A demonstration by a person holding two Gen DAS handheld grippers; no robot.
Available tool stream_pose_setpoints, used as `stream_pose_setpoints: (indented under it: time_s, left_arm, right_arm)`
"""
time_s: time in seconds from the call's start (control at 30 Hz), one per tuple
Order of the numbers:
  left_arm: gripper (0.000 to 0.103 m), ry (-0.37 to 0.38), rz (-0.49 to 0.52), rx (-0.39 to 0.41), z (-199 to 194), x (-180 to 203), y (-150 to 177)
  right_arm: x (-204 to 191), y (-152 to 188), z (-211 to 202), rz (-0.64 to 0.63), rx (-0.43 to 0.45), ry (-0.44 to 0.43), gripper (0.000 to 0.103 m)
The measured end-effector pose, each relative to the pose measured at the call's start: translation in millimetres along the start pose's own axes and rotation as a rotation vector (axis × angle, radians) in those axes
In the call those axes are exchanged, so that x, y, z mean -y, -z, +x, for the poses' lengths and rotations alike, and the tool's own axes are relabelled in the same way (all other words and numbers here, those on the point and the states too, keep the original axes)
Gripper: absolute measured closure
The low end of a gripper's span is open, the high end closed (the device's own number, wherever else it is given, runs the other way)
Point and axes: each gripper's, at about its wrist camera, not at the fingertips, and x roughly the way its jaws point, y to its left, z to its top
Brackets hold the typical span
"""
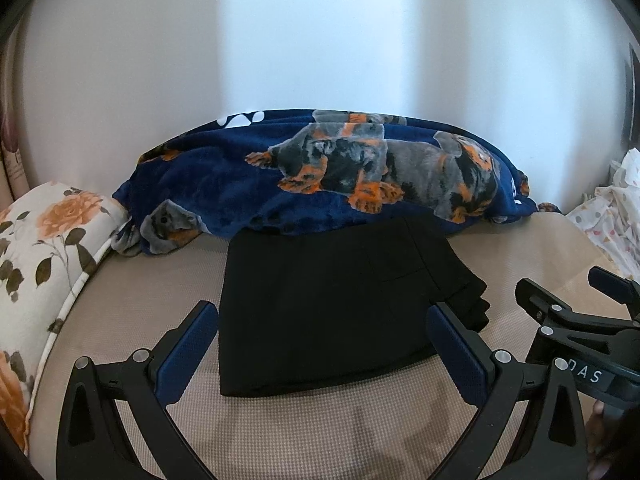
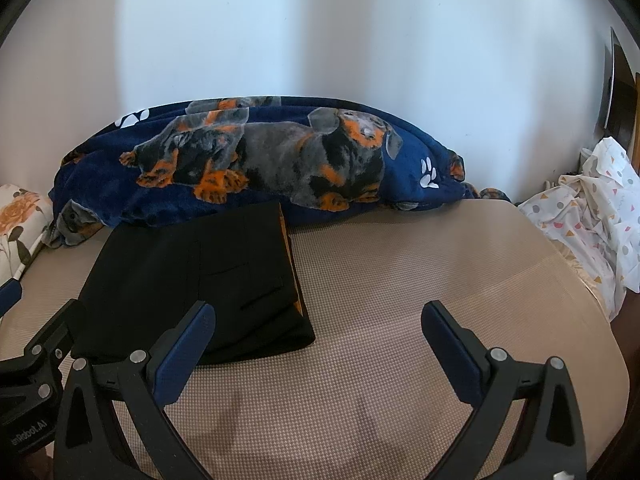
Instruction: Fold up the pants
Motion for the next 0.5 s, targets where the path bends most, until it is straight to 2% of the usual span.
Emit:
stream_pose_setpoints:
  time_s: [0.17,0.5]
  left_arm:
    - [0.000,0.023,0.000,-0.028,7.2,1.6,-1.3]
    - [0.000,-0.044,0.021,0.038,-5.4,9.7,-4.1]
  right_arm:
    - [-0.6,0.6,1.9,0.000,-0.003,0.000,0.001]
    - [-1.6,5.3,14.6,0.002,-0.025,-0.003,0.001]
